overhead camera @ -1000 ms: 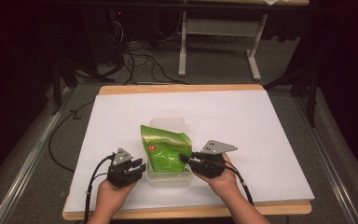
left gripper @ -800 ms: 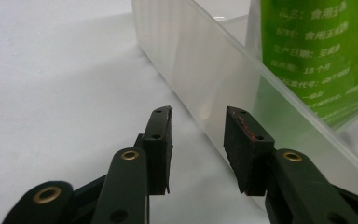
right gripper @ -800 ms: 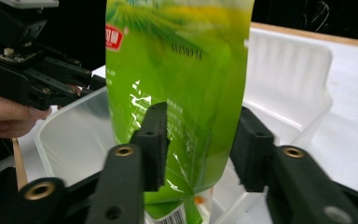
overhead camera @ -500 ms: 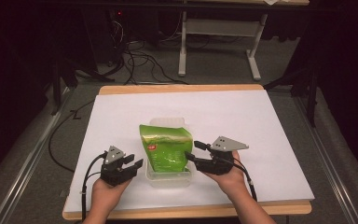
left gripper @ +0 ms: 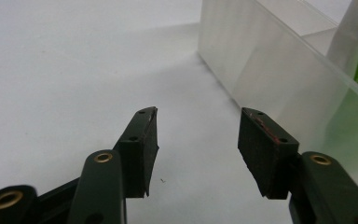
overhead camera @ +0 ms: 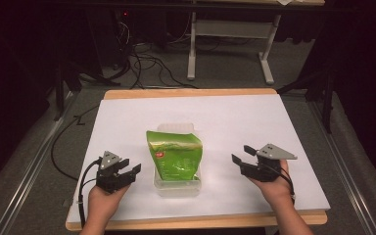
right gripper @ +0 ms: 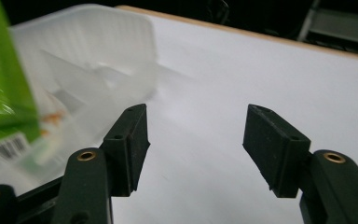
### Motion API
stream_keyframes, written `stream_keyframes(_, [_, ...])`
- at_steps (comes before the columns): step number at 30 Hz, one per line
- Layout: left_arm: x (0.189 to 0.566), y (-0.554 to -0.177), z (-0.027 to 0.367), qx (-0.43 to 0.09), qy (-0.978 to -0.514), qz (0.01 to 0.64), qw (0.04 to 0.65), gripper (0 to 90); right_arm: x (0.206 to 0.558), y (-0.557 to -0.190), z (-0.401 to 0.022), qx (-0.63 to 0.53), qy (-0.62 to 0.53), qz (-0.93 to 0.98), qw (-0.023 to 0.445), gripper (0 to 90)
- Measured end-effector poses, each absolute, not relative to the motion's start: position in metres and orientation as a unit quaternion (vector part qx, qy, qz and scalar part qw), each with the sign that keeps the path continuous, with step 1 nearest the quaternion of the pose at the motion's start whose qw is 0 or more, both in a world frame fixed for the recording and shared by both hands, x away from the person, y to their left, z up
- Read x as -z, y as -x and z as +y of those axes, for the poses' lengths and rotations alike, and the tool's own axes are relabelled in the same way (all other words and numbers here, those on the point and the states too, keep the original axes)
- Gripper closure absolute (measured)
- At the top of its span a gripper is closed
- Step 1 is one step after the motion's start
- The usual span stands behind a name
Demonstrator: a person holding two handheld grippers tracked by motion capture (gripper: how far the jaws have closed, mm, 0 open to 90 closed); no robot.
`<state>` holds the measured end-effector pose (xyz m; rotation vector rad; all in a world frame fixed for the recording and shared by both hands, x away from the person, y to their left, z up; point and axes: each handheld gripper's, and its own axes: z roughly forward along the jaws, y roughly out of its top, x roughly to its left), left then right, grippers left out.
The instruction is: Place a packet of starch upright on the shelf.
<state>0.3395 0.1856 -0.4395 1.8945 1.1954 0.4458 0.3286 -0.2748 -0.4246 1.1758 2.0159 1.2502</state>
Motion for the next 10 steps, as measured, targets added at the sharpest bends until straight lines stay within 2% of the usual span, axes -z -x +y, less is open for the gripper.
stream_keyframes(7, [0.441, -0.341, 0.181, -0.173, -0.757, 0.479, 0.408, 45.6, 0.439, -0.333, -0.294, -0.438, -0.469, 0.732, 0.228, 38.7])
stream_keyframes(10, [0.438, -0.342, 0.181, -0.15, -0.751, 0.487, 0.42, 45.3, 0.439, -0.333, -0.291, -0.438, -0.463, 0.736, 0.227, 37.6])
